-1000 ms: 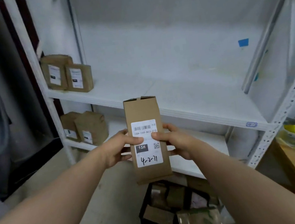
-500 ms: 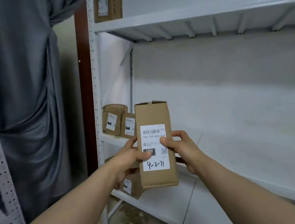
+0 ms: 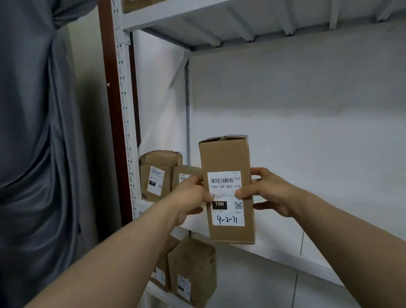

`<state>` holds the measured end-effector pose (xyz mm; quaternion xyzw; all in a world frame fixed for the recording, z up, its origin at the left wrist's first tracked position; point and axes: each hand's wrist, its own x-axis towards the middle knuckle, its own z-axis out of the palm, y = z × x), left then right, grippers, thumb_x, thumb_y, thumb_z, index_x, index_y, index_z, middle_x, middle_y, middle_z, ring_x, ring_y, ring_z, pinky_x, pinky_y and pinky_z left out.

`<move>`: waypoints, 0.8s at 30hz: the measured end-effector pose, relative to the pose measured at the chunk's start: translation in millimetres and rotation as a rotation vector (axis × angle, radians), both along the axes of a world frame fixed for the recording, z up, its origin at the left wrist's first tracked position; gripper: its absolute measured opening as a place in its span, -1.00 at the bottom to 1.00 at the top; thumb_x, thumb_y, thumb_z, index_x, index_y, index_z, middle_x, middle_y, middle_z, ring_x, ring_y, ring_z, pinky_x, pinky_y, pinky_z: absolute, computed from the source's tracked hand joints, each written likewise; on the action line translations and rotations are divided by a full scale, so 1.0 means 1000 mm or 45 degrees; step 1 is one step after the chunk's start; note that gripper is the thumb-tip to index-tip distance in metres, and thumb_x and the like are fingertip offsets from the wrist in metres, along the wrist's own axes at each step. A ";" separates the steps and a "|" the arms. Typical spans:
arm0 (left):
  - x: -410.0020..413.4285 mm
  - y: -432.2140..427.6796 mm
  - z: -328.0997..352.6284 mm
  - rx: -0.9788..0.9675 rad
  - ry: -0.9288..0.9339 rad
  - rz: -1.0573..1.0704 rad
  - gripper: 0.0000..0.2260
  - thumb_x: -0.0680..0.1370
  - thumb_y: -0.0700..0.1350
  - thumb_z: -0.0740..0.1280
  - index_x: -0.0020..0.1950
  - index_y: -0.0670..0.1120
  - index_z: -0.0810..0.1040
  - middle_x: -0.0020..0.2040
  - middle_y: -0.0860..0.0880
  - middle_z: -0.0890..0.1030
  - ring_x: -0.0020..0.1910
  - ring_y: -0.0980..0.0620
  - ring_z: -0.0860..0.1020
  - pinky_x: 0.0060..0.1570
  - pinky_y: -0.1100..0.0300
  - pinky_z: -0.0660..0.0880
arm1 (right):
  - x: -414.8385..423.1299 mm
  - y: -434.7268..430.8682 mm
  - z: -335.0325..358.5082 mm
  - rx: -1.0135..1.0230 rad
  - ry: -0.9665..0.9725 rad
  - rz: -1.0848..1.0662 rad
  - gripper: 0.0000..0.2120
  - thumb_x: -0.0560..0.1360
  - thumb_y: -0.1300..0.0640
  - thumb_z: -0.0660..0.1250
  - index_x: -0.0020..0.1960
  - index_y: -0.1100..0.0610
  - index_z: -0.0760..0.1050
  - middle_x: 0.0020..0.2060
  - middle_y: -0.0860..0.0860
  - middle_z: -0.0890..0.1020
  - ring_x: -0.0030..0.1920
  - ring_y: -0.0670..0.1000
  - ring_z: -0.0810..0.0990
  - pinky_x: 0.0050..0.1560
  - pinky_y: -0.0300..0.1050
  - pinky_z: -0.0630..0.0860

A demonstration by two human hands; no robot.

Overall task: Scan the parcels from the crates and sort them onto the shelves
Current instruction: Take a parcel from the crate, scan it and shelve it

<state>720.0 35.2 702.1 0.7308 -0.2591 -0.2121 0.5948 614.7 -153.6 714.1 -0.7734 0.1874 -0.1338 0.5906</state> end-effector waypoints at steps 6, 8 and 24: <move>0.075 -0.043 -0.023 0.021 0.062 -0.031 -0.54 0.57 -0.40 0.21 0.34 0.05 0.47 0.15 0.06 0.69 0.19 -0.07 0.63 0.28 -0.17 0.54 | 0.072 -0.038 -0.039 0.103 0.022 -0.131 -0.23 0.32 0.33 0.58 0.39 0.01 0.28 0.14 -0.02 0.63 0.05 0.02 0.62 -0.15 -0.03 0.51; 0.100 -0.056 -0.028 0.038 0.070 -0.053 -0.57 0.57 -0.42 0.19 0.28 0.03 0.50 0.11 0.04 0.69 0.11 -0.08 0.61 0.21 -0.09 0.57 | 0.094 -0.048 -0.051 0.125 0.018 -0.168 -0.22 0.32 0.33 0.59 0.39 0.01 0.28 0.13 0.00 0.63 0.04 0.04 0.63 -0.17 -0.04 0.51; 0.280 -0.138 -0.019 0.580 -1.165 -0.090 -0.37 0.50 -0.17 0.33 0.57 0.03 0.29 0.44 -0.04 0.45 0.48 -0.14 0.25 0.40 -0.10 0.22 | 0.235 -0.113 -0.104 0.222 0.117 -0.309 -0.16 0.35 0.40 0.56 0.46 0.02 0.22 0.19 0.09 0.62 0.17 0.11 0.63 0.07 0.05 0.59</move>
